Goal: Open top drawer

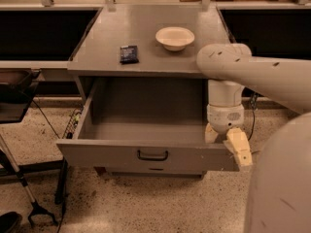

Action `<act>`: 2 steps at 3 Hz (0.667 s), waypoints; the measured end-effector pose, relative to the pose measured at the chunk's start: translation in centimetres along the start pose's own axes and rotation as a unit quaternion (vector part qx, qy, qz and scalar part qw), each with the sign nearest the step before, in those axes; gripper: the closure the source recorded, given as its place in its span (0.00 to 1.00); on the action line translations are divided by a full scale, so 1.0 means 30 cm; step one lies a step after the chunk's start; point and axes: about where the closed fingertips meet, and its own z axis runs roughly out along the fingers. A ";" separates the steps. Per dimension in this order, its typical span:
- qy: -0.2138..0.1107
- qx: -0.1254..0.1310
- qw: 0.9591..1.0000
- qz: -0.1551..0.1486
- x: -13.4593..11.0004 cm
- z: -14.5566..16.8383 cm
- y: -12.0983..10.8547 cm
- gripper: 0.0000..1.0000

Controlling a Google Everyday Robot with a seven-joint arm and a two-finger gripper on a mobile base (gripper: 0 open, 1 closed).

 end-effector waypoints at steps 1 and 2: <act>-0.044 0.047 0.997 0.039 0.020 -0.078 0.044 0.00; -0.085 0.098 0.988 0.084 0.067 -0.176 0.069 0.00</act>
Offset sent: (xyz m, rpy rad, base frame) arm 0.0121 -0.0434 0.1049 0.1232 -0.2009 -0.3933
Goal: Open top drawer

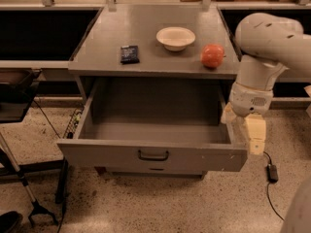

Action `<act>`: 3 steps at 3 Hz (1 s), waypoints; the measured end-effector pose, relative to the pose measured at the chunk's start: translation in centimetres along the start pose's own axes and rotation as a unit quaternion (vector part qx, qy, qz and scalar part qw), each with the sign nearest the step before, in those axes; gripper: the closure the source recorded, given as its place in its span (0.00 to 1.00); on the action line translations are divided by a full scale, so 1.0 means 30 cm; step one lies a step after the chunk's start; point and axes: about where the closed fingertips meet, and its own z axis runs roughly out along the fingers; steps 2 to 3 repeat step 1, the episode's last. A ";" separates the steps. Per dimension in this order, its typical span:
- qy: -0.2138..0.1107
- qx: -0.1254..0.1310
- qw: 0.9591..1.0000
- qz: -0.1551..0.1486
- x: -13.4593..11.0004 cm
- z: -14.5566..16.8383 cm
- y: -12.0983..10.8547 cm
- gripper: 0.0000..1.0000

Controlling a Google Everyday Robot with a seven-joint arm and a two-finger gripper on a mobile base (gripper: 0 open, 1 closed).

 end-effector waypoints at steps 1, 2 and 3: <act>-0.003 0.018 1.000 -0.002 -0.008 0.002 -0.032 0.00; -0.003 0.018 1.000 -0.002 -0.008 0.002 -0.032 0.00; -0.003 0.018 1.000 -0.002 -0.008 0.002 -0.032 0.00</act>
Offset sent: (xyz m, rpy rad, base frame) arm 0.0000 0.0000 0.0000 0.0000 0.0000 0.0000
